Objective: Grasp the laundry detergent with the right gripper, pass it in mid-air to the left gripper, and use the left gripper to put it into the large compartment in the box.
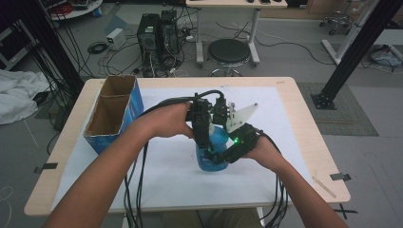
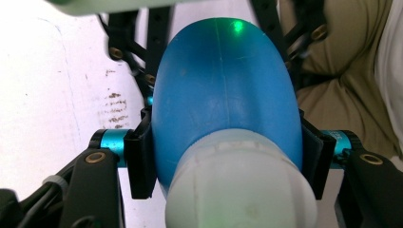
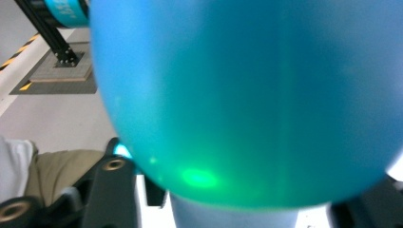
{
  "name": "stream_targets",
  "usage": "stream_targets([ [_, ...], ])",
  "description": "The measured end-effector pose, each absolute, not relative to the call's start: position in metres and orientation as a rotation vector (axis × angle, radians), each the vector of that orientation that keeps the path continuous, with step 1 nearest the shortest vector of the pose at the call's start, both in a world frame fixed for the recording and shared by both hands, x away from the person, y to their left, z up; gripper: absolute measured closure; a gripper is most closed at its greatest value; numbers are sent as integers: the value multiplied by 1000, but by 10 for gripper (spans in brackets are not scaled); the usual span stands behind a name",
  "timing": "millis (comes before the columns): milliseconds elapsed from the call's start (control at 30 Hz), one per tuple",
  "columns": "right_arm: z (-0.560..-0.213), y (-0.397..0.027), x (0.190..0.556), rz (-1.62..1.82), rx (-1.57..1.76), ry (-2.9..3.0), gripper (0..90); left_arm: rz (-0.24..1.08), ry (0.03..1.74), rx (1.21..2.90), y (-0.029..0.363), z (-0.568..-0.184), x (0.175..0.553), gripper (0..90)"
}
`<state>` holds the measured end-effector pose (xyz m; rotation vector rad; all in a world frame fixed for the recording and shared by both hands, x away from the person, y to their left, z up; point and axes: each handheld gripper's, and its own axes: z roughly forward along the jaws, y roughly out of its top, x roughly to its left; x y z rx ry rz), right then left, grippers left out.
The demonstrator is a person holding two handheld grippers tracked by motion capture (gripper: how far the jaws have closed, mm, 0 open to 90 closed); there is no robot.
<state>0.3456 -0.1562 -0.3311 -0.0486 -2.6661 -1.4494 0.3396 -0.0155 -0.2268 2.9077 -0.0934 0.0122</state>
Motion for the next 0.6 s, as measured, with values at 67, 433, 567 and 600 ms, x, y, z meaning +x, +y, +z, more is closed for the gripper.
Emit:
stream_targets([
  [67, -331, -158, 345, -1408, -67, -2686, 204, 11, -89, 2908, -15, -226, 339, 376],
  [433, -328, -201, 342, -1258, -225, -2819, 103, 47, -2, 2917, 10, -217, 343, 375],
  [567, -324, -212, 343, -1137, -256, -2887, 102, 65, 36, 2915, 18, -214, 346, 375],
  [600, -322, -215, 343, -1102, -247, -2899, 103, 70, 48, 2917, 19, -214, 346, 375],
])
